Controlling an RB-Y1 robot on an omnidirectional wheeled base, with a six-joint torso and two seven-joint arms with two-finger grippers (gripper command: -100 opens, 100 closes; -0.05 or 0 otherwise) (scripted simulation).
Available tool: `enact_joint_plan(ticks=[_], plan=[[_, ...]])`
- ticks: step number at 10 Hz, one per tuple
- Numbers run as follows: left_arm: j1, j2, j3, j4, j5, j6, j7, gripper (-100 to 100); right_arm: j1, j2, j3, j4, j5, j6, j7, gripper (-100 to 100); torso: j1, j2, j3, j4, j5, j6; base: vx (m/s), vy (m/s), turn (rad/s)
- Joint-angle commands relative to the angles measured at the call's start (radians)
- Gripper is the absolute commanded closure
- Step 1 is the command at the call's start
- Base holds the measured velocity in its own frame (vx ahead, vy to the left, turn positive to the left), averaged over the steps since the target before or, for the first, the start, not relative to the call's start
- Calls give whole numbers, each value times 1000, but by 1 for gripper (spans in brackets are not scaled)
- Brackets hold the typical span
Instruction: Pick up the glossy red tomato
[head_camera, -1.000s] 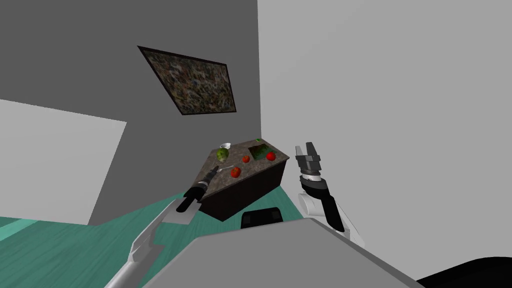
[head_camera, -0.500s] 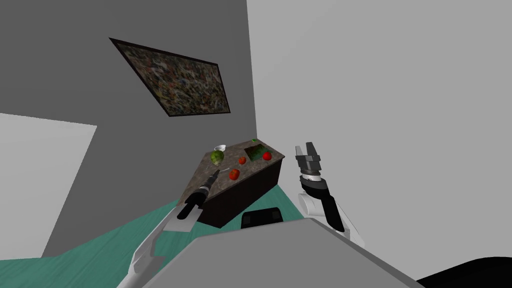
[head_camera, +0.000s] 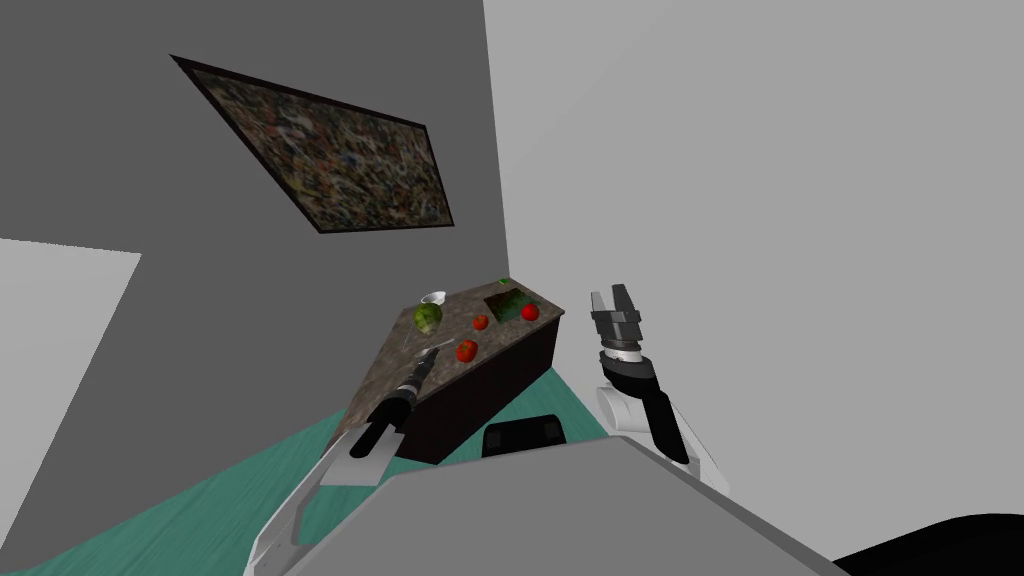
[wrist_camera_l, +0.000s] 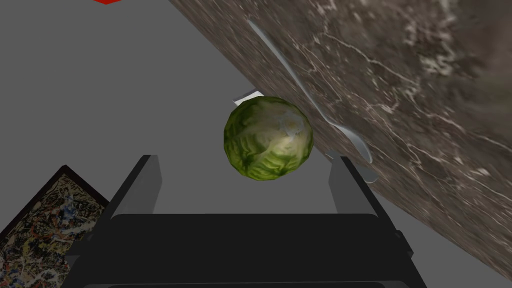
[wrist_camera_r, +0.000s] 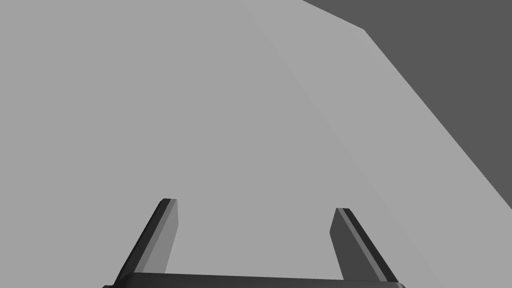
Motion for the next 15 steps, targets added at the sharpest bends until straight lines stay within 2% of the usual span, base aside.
enact_joint_plan(ticks=[1,2,3,7,8,9,12,15], plan=[[0,0,0,0,0,0,0,0,0,0,0,0,0,0,0,0,0,0,0,0,0,0,0,0,0],[0,0,0,0,0,0,0,-100,0,0,0,0,0,0,0,0,0,0,0,0,0,0,0,0,0],[0,0,0,0,0,0,0,100,0,0,0,0,0,0,0,0,0,0,0,0,0,0,0,0,0],[0,0,0,0,0,0,0,100,0,0,0,0,0,0,0,0,0,0,0,0,0,0,0,0,0],[0,0,0,0,0,0,0,0,0,0,0,0,0,0,0,0,0,0,0,0,0,0,0,0,0],[-12,9,-4,5,26,35,-22,-100,0,0,0,0,0,0,0,0,0,0,0,0,0,0,-120,68,61],[-31,22,-9,11,65,86,-54,-100,-1,0,0,0,0,0,0,0,4,17,9,3,1,0,-251,82,44],[-51,39,-14,11,109,146,-89,-100,-1,0,0,0,0,0,0,0,7,17,10,4,2,0,-231,110,47]])
